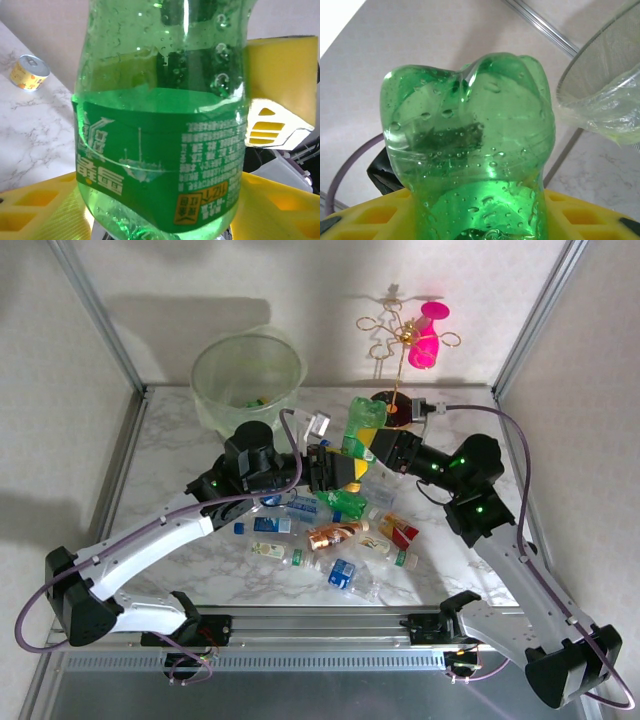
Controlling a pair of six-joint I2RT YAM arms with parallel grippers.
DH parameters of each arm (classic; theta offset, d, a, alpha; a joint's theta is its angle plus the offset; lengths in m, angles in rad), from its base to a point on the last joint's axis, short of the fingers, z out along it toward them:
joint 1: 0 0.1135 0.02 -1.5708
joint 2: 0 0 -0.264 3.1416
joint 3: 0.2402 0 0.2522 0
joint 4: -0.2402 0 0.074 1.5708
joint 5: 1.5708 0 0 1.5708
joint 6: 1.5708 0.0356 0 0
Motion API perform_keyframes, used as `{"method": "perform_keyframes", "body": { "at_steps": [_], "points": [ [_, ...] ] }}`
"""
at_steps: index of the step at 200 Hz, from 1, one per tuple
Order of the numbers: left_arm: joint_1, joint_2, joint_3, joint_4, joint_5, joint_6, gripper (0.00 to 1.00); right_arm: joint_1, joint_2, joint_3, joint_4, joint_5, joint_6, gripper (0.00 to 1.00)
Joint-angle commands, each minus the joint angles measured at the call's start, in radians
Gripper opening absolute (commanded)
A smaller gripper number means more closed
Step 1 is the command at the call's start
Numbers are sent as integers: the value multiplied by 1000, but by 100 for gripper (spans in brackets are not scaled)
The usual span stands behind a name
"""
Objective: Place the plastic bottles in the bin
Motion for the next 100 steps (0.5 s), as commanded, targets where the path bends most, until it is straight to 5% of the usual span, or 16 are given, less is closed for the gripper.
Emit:
{"method": "perform_keyframes", "body": {
  "at_steps": [1,61,100],
  "points": [
    [-8,0,2,94,55,-18,60,24,3,-6,79,-20,27,52],
    [-9,-14,0,134,81,-32,68,54,8,-39,78,-2,9,53],
    [-10,-29,-4,138,79,-22,64,71,6,-46,84,5,5,53]
  ]
}}
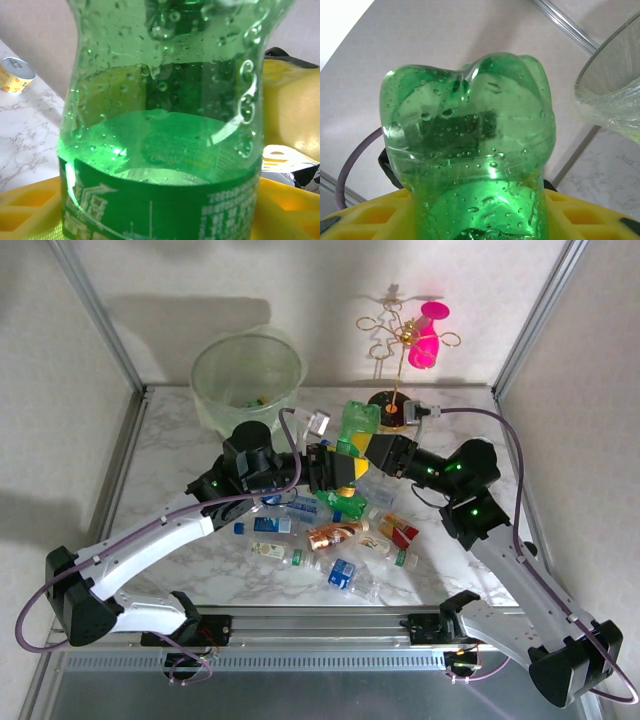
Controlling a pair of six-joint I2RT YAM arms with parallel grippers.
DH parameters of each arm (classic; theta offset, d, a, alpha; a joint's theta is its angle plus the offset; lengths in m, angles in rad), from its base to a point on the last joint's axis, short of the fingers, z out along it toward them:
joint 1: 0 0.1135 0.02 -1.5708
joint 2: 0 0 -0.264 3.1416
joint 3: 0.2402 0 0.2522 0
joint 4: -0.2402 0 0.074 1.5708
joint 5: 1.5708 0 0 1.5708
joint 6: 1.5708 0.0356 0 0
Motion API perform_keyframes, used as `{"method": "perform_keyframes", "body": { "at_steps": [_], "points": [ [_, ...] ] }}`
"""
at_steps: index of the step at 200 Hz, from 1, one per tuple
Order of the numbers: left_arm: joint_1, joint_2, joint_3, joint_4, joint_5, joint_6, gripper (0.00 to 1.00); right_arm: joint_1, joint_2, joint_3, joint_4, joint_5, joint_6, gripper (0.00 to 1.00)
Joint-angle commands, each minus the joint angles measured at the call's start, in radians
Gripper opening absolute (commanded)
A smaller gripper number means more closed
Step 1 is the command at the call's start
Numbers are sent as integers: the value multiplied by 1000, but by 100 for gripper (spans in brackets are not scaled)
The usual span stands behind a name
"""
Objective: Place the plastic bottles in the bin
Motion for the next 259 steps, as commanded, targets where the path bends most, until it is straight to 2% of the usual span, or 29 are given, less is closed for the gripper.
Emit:
{"method": "perform_keyframes", "body": {
  "at_steps": [1,32,52,61,76,90,127,162,194,210,239,259],
  "points": [
    [-10,-29,1,94,47,0,63,21,6,-20,14,-2,-1,53],
    [-11,-36,0,85,48,8,48,37,4,-31,-1,15,-15,53],
    [-10,-50,-7,77,42,16,46,44,4,-31,-22,28,-32,58],
    [-11,-54,-6,69,39,21,46,45,4,-27,-41,39,-43,66],
    [-9,-61,-3,44,20,35,46,45,-2,-5,-97,65,-77,84],
    [-8,-69,3,1,-13,55,46,45,-13,35,-191,127,-131,98],
    [28,-61,101,-240,-158,159,44,44,-60,151,-440,326,-285,98],
    [148,-45,237,-401,-291,191,46,43,-147,159,-519,509,-347,99],
    [278,29,391,-551,-460,229,44,43,-203,125,-492,535,-366,99],
    [336,73,444,-574,-541,210,43,43,-200,131,-500,529,-377,98],
    [431,154,500,-541,-580,143,43,43,-192,131,-509,538,-401,99],
    [462,222,540,-529,-619,116,42,44,-184,134,-527,562,-413,99]
  ]
}}
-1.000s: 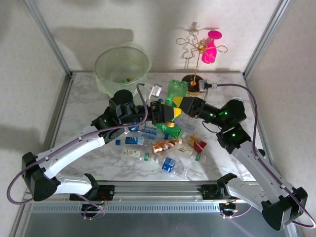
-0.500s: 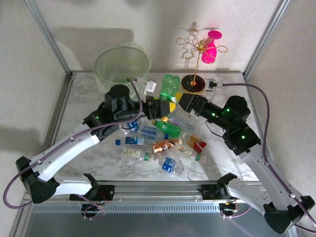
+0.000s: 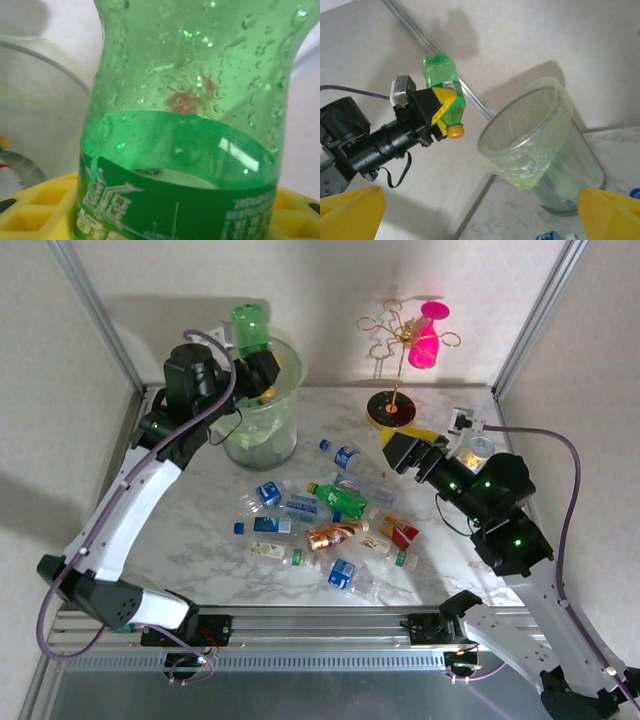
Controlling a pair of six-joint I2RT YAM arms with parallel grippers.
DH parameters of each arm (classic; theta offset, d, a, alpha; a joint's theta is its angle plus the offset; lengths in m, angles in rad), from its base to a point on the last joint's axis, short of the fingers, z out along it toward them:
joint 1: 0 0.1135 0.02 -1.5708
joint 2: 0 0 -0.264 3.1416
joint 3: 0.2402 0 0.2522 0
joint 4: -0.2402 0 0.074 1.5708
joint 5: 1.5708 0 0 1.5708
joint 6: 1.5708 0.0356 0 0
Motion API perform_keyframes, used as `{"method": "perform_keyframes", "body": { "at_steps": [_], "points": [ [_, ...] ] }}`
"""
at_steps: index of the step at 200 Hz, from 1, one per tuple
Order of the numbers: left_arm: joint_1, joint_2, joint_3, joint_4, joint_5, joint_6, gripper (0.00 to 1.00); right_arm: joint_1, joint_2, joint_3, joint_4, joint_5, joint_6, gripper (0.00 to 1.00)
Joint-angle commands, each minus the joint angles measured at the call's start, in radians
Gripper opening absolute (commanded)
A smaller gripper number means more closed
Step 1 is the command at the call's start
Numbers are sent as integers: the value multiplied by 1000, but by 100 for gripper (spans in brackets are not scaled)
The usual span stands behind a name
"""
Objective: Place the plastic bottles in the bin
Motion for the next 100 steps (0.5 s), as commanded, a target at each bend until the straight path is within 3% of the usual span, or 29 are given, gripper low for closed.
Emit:
{"method": "perform_keyframes", "body": {
  "at_steps": [1,47,100],
  "points": [
    [35,67,56,-14,-88,-45,42,2,4,1,-22,45,-39,99],
    [64,188,87,-2,-172,-30,41,1,-13,-11,-58,83,-52,99],
    [73,302,81,-9,-182,-47,41,2,-27,-34,-99,111,-60,99]
  ]
}}
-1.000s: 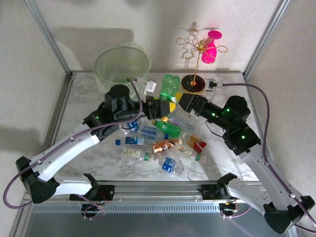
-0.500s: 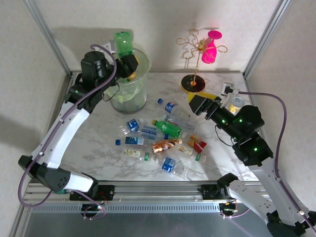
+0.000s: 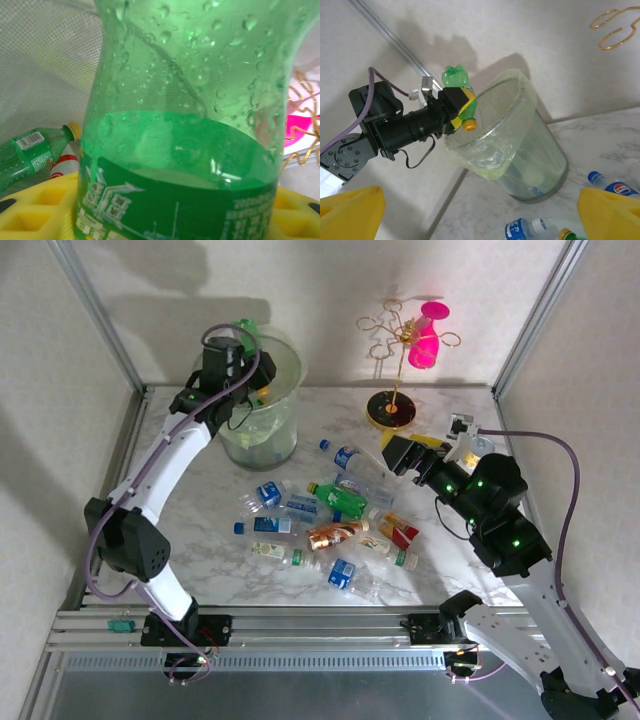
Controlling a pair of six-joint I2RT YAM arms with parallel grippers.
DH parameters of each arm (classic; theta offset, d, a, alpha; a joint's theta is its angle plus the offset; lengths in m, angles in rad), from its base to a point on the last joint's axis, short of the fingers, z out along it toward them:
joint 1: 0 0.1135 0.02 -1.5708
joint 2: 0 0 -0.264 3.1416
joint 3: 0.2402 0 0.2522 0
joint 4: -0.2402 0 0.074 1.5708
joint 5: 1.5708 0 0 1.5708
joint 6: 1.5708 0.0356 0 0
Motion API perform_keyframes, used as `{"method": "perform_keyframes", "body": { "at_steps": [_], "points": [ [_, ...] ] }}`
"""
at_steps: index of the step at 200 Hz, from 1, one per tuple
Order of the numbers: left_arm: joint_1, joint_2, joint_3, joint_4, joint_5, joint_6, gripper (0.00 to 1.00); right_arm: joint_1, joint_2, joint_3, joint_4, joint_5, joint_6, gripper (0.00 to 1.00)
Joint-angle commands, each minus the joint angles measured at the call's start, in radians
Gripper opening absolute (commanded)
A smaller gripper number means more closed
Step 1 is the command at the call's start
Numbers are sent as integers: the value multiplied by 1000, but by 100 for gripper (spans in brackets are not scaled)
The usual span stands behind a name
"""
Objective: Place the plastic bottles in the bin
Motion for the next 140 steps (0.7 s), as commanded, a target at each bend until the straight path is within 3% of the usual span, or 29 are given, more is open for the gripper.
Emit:
{"method": "perform_keyframes", "body": {
  "at_steps": [1,101,140],
  "points": [
    [11,41,25,1,-30,-16,41,2,-12,-13,-12,28,-23,98],
    [46,188,30,-47,-6,-35,46,2,10,-46,28,9,-16,98],
    [48,191,32,-45,27,-50,60,1,10,-47,25,13,-16,99]
  ]
}}
